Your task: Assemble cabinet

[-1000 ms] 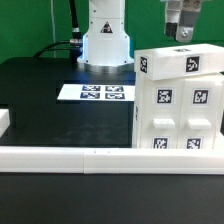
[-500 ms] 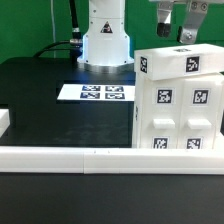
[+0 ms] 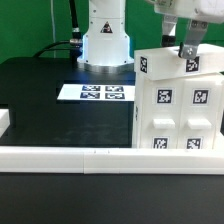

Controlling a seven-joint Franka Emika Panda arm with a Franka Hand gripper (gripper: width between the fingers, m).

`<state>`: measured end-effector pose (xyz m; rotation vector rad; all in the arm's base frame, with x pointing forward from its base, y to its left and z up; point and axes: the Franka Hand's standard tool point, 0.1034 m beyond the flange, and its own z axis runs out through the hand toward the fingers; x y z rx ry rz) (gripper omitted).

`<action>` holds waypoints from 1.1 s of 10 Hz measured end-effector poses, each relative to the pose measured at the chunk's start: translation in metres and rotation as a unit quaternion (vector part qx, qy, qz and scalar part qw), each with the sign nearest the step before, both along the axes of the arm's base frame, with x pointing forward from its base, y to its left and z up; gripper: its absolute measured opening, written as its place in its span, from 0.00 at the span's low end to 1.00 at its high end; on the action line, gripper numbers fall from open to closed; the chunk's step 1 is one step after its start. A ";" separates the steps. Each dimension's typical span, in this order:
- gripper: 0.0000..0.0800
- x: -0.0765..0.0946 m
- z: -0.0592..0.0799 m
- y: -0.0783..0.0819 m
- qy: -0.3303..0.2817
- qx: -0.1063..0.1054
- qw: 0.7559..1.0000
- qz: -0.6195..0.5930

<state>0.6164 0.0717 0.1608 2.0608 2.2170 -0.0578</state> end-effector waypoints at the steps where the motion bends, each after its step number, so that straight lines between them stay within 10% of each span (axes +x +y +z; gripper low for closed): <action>1: 1.00 0.000 -0.001 -0.001 0.001 0.000 1.000 -0.001; 3: 1.00 0.000 -0.002 -0.002 0.001 0.000 1.000 -0.005; 5: 0.69 0.000 -0.002 -0.003 0.001 0.000 1.000 -0.006; 11: 0.70 0.000 -0.002 -0.004 -0.004 0.003 0.998 -0.060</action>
Offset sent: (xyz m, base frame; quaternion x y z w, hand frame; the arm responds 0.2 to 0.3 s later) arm -0.0001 0.0006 0.0016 -0.0076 0.0104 0.0075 0.9999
